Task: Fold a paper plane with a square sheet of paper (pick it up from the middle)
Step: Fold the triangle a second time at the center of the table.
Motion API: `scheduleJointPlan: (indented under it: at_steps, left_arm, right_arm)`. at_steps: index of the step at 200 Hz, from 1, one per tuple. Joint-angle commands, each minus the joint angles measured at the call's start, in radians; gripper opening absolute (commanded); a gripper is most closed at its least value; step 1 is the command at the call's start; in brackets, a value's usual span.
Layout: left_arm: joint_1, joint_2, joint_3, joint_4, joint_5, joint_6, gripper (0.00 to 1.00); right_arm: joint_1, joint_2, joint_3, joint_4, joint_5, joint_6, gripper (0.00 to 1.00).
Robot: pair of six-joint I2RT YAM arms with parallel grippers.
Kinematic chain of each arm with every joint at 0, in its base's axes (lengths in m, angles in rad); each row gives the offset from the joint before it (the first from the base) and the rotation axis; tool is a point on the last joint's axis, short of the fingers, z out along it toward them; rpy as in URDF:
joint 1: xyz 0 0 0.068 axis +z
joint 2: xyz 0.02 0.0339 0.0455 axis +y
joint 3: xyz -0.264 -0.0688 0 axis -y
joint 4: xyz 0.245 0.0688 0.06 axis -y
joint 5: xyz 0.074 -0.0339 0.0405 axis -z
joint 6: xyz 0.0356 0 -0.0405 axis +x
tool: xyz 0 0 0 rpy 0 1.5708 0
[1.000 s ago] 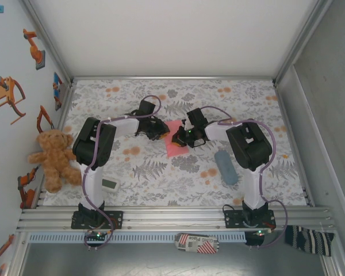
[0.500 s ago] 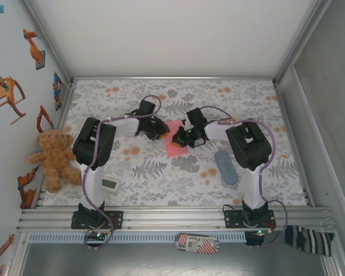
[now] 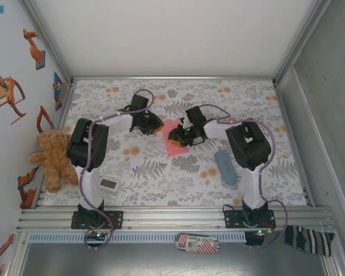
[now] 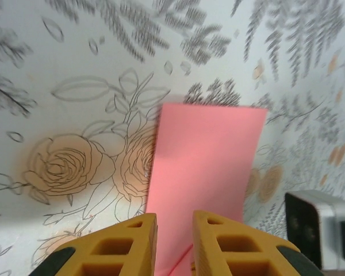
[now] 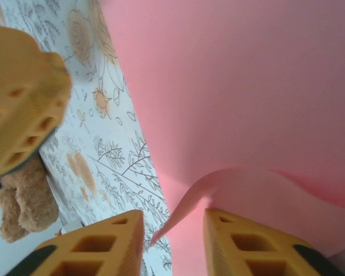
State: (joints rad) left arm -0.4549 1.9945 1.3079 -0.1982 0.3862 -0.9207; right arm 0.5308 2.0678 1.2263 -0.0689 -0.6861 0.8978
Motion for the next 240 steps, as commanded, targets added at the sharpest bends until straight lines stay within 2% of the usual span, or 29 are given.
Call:
scheduleJointPlan:
  at_steps: [1, 41, 74, 91, 117, 139, 154, 197, 240]
  left_arm:
    - [0.018, -0.082, -0.030, -0.019, -0.052, -0.001, 0.25]
    - [0.028, -0.130, -0.088, 0.009, -0.050, -0.005, 0.25]
    - [0.003, -0.132, -0.104, 0.036, -0.017, -0.012, 0.25]
    - [-0.024, -0.122, -0.103, 0.046, -0.004, -0.012, 0.25]
    - [-0.068, -0.094, -0.096, 0.065, 0.014, -0.016, 0.23]
    - [-0.101, -0.058, -0.080, 0.059, 0.005, -0.015, 0.17]
    - [-0.118, -0.036, -0.067, 0.038, -0.010, -0.001, 0.12]
    - [-0.130, -0.017, -0.056, -0.009, -0.040, 0.031, 0.05]
    - [-0.133, -0.005, -0.048, -0.040, -0.041, 0.054, 0.03]
  right_arm:
    - [0.003, 0.018, -0.007, -0.042, 0.045, -0.003, 0.38]
    - [0.003, 0.017, -0.013, -0.038, 0.045, -0.007, 0.40]
    - [0.001, 0.014, -0.019, -0.037, 0.049, -0.014, 0.41]
    - [0.001, 0.016, -0.019, -0.042, 0.053, -0.015, 0.35]
    - [0.001, 0.023, -0.016, -0.056, 0.057, -0.016, 0.17]
    - [0.001, 0.029, -0.009, -0.076, 0.061, -0.023, 0.05]
    - [0.001, 0.032, -0.005, -0.083, 0.059, -0.025, 0.01]
    - [0.000, 0.033, -0.001, -0.092, 0.061, -0.027, 0.00]
    - [0.000, 0.036, 0.004, -0.094, 0.059, -0.026, 0.00]
